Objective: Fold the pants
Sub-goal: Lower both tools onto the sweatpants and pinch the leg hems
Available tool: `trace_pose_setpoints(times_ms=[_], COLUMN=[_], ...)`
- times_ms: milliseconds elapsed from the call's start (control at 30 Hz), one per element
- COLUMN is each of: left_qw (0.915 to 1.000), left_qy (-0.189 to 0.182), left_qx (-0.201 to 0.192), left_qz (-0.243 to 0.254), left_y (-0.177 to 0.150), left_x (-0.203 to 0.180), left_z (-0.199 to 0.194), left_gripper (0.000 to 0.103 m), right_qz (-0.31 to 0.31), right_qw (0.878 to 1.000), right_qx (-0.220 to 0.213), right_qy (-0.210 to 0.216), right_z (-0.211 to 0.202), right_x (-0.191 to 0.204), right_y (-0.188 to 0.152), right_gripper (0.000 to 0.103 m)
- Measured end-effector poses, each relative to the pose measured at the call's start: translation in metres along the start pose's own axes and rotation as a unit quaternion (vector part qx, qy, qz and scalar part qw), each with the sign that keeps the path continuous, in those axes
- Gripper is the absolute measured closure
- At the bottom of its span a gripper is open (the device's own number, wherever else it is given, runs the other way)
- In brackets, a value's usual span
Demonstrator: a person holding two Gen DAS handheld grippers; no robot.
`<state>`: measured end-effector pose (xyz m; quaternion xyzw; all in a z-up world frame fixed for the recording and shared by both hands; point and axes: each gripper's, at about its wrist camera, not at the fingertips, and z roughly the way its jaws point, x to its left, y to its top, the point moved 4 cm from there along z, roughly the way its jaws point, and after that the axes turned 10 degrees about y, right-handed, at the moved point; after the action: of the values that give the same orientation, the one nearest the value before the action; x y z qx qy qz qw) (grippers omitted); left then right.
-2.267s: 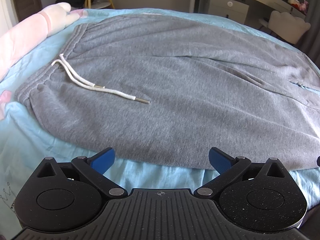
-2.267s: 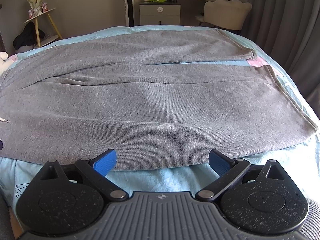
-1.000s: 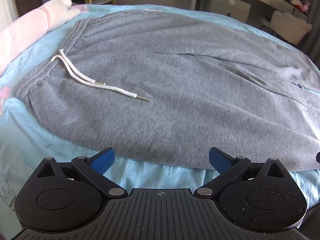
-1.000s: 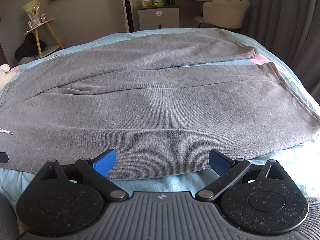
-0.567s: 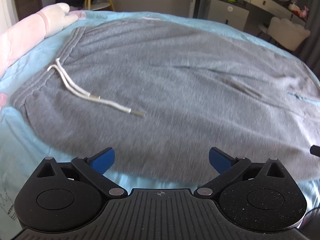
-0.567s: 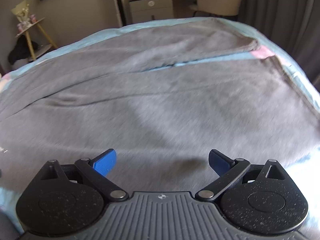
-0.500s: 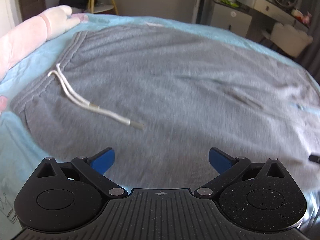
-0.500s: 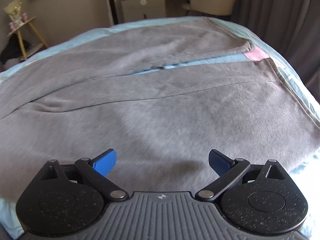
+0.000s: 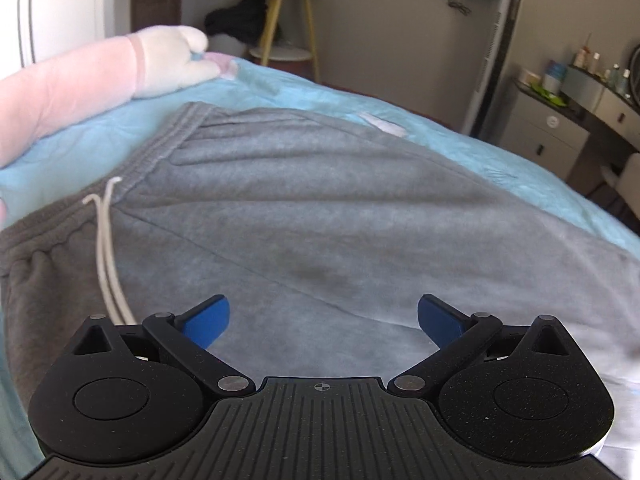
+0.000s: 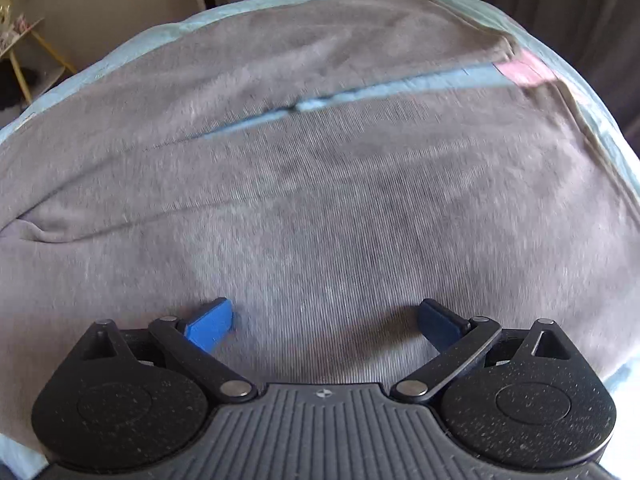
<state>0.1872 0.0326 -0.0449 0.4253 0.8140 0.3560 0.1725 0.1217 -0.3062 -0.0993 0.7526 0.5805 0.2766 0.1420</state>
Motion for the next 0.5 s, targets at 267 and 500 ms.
trace_pose_setpoints(times_ms=[267,500], left_qw=[0.9956,0.9936], left_qy=[0.035,0.04], left_qx=[-0.054,-0.071], left_qz=[-0.068,-0.078], left_y=[-0.002,-0.015], left_x=[0.034,0.026], left_z=[0.03,0.047], left_gripper=[0.0,0.0], right_qz=[0.063,0.167], right_qw=[0.99,0.972], right_qx=[-0.128,-0.152], right_qy=[-0.014,-0.07], right_z=[0.032,0.12], right_x=[-0.016,-0.042], right_y=[0.187,0.305], right_gripper=[0.008,0.041])
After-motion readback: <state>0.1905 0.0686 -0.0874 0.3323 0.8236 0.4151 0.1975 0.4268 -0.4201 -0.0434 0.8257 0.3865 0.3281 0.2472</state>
